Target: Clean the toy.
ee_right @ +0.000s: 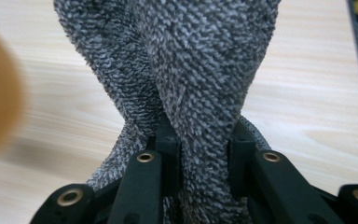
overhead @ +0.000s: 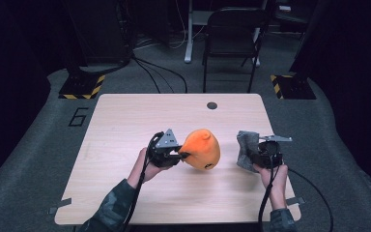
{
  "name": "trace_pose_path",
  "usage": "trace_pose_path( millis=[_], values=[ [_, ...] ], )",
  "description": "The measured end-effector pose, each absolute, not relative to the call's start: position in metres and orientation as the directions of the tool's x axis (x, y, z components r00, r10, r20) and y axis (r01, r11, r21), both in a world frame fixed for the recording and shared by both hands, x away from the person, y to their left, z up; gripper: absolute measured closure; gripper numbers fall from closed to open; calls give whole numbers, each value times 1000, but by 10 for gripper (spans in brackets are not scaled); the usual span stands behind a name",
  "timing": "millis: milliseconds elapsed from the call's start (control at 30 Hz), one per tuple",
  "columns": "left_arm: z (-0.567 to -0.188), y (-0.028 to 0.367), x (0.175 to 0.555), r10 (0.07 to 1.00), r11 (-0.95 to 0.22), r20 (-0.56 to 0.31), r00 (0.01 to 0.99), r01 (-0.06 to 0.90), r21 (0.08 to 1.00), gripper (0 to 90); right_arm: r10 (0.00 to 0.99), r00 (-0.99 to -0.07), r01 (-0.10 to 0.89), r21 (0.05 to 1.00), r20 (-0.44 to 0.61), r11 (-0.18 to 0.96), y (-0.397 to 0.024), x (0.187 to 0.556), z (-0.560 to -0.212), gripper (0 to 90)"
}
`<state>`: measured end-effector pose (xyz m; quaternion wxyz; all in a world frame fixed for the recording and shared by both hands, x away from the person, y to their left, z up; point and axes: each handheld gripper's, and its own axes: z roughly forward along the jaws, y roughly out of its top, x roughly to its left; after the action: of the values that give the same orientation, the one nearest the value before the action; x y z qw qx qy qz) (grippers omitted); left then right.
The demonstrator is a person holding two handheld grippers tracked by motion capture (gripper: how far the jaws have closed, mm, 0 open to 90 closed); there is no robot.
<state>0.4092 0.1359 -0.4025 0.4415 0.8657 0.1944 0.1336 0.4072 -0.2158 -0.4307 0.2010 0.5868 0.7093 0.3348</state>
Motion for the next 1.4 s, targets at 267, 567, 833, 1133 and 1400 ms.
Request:
trace_pose_path(
  millis=[267, 567, 833, 1133, 1400],
  values=[
    [-409, 125, 412, 441, -601, 76, 894, 232, 765, 708, 914, -385, 607, 781, 128, 146, -174, 387, -384, 720],
    [-418, 109, 410, 410, -665, 138, 901, 193, 721, 698, 836, -541, 540, 801, 94, 259, -102, 370, -363, 708],
    [-435, 103, 414, 383, -674, 131, 915, 179, 716, 687, 855, -516, 586, 748, 47, 313, -87, 388, -401, 719],
    [-446, 102, 412, 406, -602, 117, 907, 169, 780, 642, 868, -496, 599, 738, 38, 310, -102, 392, -410, 731],
    [-456, 100, 409, 425, -519, 98, 900, 154, 840, 691, 887, -458, 629, 726, 59, 276, -115, 395, -414, 728]
  ],
)
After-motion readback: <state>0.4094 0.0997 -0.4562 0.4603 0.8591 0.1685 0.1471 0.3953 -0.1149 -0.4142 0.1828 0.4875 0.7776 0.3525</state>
